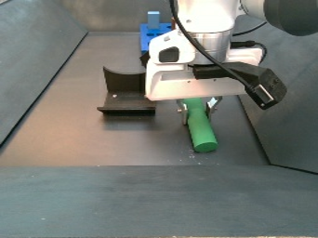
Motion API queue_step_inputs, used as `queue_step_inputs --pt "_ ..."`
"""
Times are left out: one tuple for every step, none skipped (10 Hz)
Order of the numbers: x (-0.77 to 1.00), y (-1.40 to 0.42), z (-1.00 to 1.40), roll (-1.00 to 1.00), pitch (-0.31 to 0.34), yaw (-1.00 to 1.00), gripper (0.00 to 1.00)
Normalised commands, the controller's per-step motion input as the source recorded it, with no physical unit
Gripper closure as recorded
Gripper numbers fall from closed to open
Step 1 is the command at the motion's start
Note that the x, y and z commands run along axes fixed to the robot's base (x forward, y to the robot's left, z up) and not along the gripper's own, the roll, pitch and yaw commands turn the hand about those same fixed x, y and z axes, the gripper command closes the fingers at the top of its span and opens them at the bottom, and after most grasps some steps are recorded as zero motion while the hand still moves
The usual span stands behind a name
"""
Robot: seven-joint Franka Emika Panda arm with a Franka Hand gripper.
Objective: Pick up the oval object. Move up. Place the oval object on the fixture. Regrasp the oval object. Move to above the board. Insert the oval object.
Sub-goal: Pick up the oval object.
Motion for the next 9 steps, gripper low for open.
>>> queue_step_inputs --pt "0.0 0.0 0.0 0.0 0.0 0.0 1.0" --pt "0.0 0.0 0.0 0.0 0.0 0.0 1.0" --pt "0.0 0.0 0.0 0.0 0.0 0.0 1.0" --pt "0.0 0.0 0.0 0.0 0.0 0.0 1.0" --pt "0.0 0.0 0.0 0.0 0.0 0.0 1.0" --pt "0.0 0.0 0.0 0.0 0.0 0.0 1.0" --pt "0.0 0.0 0.0 0.0 0.0 0.0 1.0" --pt "0.0 0.0 0.0 0.0 0.0 0.0 1.0" --pt "0.0 0.0 0.0 0.0 0.0 0.0 1.0"
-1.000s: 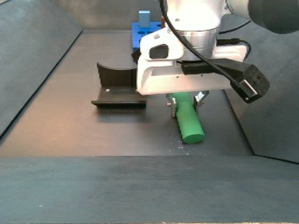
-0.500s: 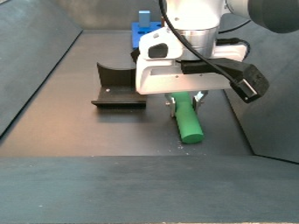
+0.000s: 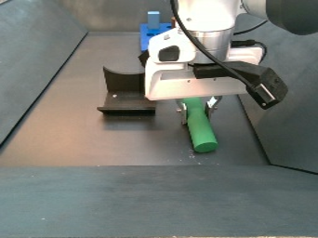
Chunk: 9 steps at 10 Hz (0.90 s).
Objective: Pick up the oval object. Move up. Place the oval object on the fixture. Regrasp the oval object. Move to above the board. Insert the oval object.
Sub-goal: Move up, then place the oval object on the fixture.
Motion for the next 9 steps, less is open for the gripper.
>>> queue_step_inputs --pt "0.0 0.0 0.83 0.0 0.0 0.0 1.0" --pt "0.01 -0.02 0.85 0.0 -0.007 -0.03 1.0" --pt "-0.03 -0.02 0.68 0.02 0.02 -0.04 1.0" --pt "-0.03 -0.01 0.59 0.03 0.031 -0.04 1.0" --pt "-0.02 -0.01 0.4 0.05 0.045 -0.04 1.0" --pt "-0.02 0.0 0.25 0.07 0.053 -0.04 1.0" --pt "0.0 0.0 1.0 0.0 0.0 0.0 1.0" --pt "0.0 0.0 1.0 0.0 -0.002 0.01 1.0" --pt "-0.01 0.0 1.0 0.01 0.016 0.01 1.0"
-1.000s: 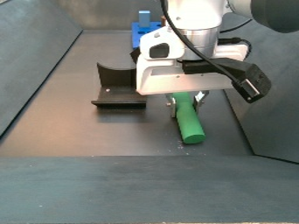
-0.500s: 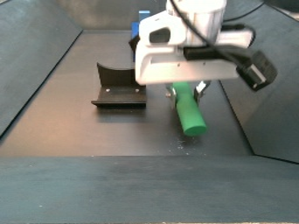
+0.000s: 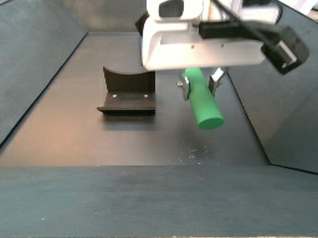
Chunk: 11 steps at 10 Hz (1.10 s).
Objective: Pick up the oval object. Move up. Place the oval object on the fixture. Regrasp the oval object. Move to above the board. Insert the oval object.
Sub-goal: Place the oval object on the fixture.
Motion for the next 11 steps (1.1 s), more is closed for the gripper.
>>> queue_step_inputs --pt "-0.01 0.0 1.0 0.03 0.027 -0.01 1.0" --pt "-0.02 0.01 1.0 0.05 0.036 -0.02 1.0" --pt "-0.02 0.0 1.0 0.07 0.043 -0.02 1.0" --pt "-0.03 0.0 1.0 0.08 0.044 -0.02 1.0" --pt "-0.03 0.0 1.0 0.09 0.055 0.0 1.0" --pt "-0.03 0.0 0.93 0.09 0.057 0.0 1.0" --pt "-0.02 0.0 0.73 0.09 0.063 0.01 1.0" --pt "-0.01 0.0 0.54 0.1 0.074 0.02 1.0" --pt "0.0 0.0 0.39 0.11 0.083 0.02 1.0" --pt "0.0 0.0 0.24 0.1 0.086 0.03 1.0" --pt "0.6 -1.0 0.3 -0.45 -0.525 0.04 1.0"
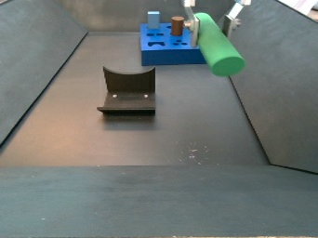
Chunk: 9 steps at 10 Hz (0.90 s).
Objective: Pick up the oval object. Move up. Place the oval object on the fixture. Regrasp the oval object. Move to above the board. Insert the oval object.
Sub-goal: Place the oval object on the fixture.
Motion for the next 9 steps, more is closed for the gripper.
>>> queue_step_inputs --pt "0.6 -1.0 0.26 -0.45 -0.517 0.04 1.0" --pt "0.57 -1.0 0.23 -0.35 -0.375 0.04 1.0" --pt "0.55 -1.0 0.21 -0.26 -0.261 0.03 1.0" --pt "0.55 -1.0 0.2 -0.19 -0.164 0.04 1.0" --pt "0.5 -0.88 0.15 -0.12 -0.074 0.04 1.0" --pt "0.38 -0.63 0.08 -0.1 -0.034 0.03 1.0" --pt "0.24 -0.29 0.02 -0.09 -0.004 0.02 1.0" --pt "1.0 0.53 -0.43 -1.0 0.107 -0.18 1.0" --pt "1.0 0.58 -0.44 -1.0 0.108 -0.18 1.0"
